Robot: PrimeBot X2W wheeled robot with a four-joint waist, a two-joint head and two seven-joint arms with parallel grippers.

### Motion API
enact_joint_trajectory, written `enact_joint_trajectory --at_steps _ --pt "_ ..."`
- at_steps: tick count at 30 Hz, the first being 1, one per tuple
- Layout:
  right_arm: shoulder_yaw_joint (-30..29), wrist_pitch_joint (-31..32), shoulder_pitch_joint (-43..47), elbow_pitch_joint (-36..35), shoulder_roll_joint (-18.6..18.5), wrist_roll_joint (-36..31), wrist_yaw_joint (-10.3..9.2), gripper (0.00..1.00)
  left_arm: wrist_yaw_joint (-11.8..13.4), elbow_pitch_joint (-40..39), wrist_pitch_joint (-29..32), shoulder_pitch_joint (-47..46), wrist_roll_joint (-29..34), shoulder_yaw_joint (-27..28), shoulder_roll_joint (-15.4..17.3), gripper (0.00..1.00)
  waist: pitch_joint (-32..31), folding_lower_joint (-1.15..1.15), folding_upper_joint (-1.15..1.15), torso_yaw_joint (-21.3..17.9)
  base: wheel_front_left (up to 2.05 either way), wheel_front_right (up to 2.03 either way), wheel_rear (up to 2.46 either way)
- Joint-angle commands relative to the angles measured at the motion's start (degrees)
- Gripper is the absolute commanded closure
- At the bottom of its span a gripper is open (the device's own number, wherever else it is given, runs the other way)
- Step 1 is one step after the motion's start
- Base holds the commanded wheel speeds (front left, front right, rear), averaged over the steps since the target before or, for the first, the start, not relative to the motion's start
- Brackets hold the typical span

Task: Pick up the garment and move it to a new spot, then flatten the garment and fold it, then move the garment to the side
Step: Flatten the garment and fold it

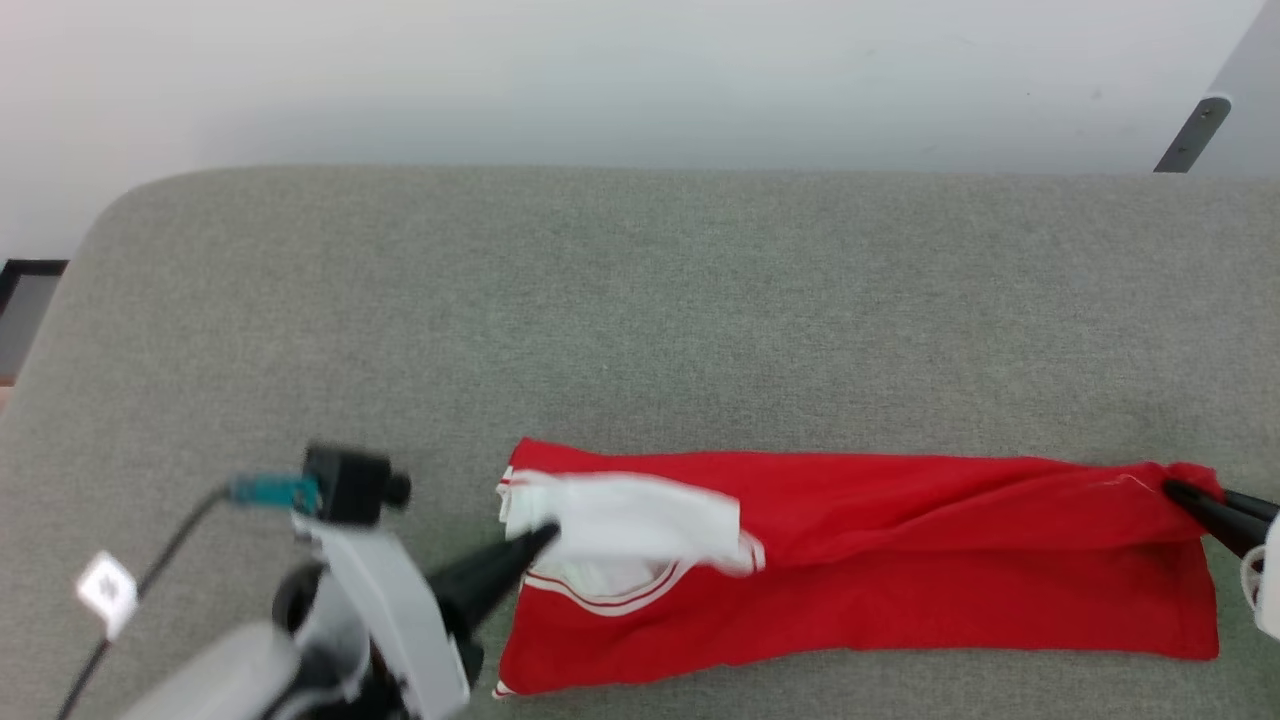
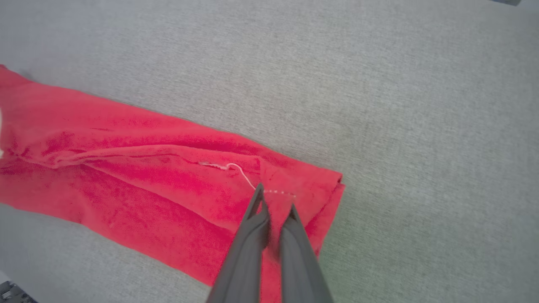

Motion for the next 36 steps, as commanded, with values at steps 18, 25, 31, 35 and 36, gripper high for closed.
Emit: enact_joint_trajectory --at_steps 18,25,31,35,36 --pt "-3.1 -4.4 2.8 9.8 9.1 -2.4 -0.01 1.0 -0.5 13.0 -7.4 3.8 3.8 -3.3 -7.4 1.0 5.7 0.0 0.0 -0.2 0.0 0.0 0.0" --pt "-1.3 -5.5 2.4 11.4 10.5 -2.0 -0.01 0.83 -2.5 18.5 -9.4 2.8 4.9 -3.9 -9.2 0.88 4.3 0.0 0.0 -0.6 0.0 0.0 0.0" --pt "-1.0 -6.5 3.1 8.9 8.8 -0.8 -0.01 0.0 -3.3 18.5 -12.4 2.6 5.1 -3.3 -9.8 0.0 1.5 0.0 0.0 -0.3 0.0 0.0 0.0" --pt "-1.3 -6.8 4.3 6.8 6.7 0.0 -0.01 0.0 -2.6 17.3 -15.0 3.5 6.1 -2.7 -9.5 0.0 -0.6 0.0 0.0 0.6 0.0 0.0 0.0" --pt "-1.4 -6.7 4.7 6.4 6.2 0.1 -0.01 0.0 -2.2 16.7 -15.6 3.9 6.5 -2.7 -9.5 0.0 -1.3 0.0 0.0 0.9 0.0 0.0 0.0"
